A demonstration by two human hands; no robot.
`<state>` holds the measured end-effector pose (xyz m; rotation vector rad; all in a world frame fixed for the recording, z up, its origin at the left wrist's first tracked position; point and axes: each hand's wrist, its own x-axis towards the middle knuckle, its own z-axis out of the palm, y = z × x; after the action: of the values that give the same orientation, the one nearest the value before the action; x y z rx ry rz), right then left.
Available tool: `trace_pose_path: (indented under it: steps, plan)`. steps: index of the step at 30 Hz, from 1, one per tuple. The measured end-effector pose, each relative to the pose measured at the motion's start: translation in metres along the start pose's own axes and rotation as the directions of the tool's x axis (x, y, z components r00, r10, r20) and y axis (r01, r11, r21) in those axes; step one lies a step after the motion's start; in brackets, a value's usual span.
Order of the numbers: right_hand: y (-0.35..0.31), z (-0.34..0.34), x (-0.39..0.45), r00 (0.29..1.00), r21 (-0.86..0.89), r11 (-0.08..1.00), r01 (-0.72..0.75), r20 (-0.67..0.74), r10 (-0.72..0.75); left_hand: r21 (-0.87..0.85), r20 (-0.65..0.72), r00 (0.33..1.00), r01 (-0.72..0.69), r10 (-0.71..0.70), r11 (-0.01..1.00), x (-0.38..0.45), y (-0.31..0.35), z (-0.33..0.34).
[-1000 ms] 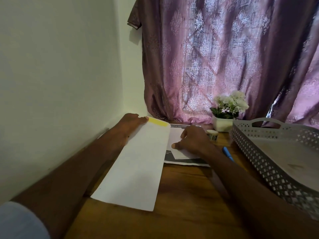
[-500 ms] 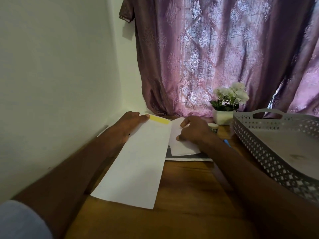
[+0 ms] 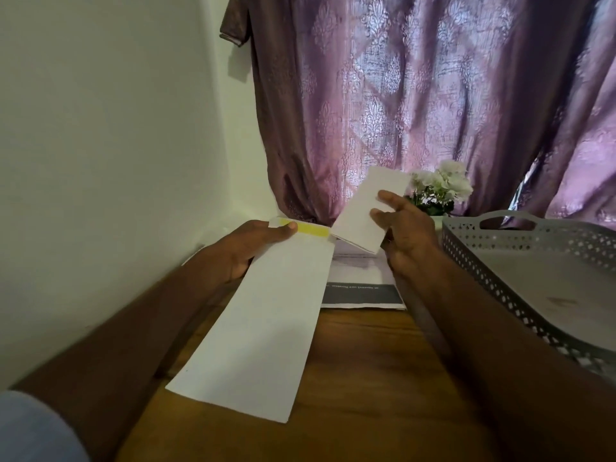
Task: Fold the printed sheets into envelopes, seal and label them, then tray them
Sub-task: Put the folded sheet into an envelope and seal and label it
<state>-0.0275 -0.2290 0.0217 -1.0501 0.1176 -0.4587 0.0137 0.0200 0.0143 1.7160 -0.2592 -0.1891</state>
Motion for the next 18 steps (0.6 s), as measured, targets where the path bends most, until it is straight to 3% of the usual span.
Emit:
trace_pose_path:
  steps: [7,11,18]
  plan:
    - [0.007,0.004,-0.006,0.970,-0.171,0.957,0.234,0.102,-0.219,-0.016,0.200,0.979,-0.024,0.027,1.000,-0.003,-0.001,0.013]
    - [0.005,0.002,-0.007,0.957,-0.200,0.939,0.279,0.137,-0.255,0.077,0.275,0.956,-0.131,0.106,0.988,0.002,-0.002,0.018]
    - [0.007,0.002,-0.003,0.955,-0.166,0.942,0.290,0.117,-0.274,0.031,0.323,0.937,-0.148,0.130,0.989,0.004,-0.007,0.030]
